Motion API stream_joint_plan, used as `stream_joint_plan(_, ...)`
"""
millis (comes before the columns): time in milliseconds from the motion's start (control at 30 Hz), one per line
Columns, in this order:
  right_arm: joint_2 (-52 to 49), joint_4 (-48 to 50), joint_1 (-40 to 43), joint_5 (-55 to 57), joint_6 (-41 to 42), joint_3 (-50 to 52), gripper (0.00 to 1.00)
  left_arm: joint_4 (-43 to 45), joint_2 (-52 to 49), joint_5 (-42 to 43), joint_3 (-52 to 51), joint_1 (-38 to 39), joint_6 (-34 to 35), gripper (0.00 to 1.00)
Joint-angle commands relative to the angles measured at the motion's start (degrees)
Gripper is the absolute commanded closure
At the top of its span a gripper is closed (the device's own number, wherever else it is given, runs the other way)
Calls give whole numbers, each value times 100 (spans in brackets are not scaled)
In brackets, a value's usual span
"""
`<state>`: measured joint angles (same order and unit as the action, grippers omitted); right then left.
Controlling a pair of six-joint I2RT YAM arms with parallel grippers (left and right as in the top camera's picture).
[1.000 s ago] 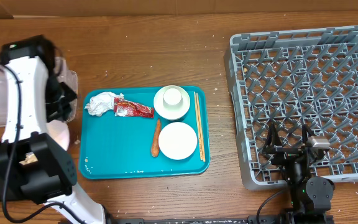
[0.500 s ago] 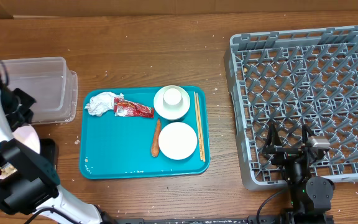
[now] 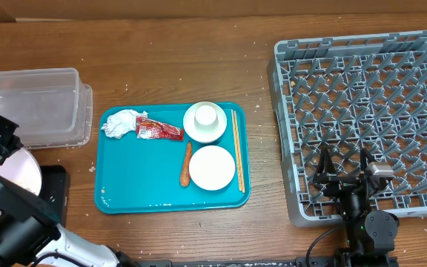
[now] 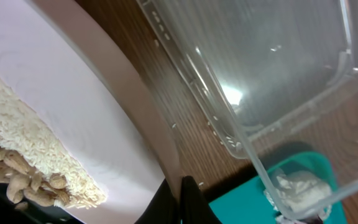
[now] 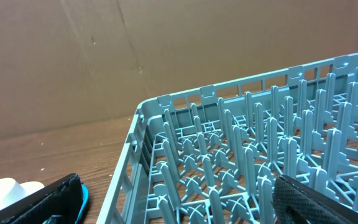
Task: Sort waste into correct bins and load items into the dishwasher
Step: 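Tilt the plate over the black tray to dump the rice scraps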
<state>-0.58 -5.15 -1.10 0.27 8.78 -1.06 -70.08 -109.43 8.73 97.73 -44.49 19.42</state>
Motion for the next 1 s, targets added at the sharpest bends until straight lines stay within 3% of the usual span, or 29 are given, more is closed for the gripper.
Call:
stream_joint_plan(0,42,33,33,11,-24,59,0,-44,46,656,-15,-313,-407,96)
stream_joint_plan(333,42,33,33,11,-24,59,0,-321,48,2275,-15,-1163,-1113,96)
stream_joint_plan(833,42,33,33,11,-24,59,0,-686,48,3532,-15,-2339,-1810,96)
stream_joint_plan(900,42,33,33,11,-24,59,0,-824,46,4245,-15,-2474,-2354,96)
stream_joint_plan(967,42,33,33,11,-24,59,0,-848,48,4343,-15,-2542,-2433,96)
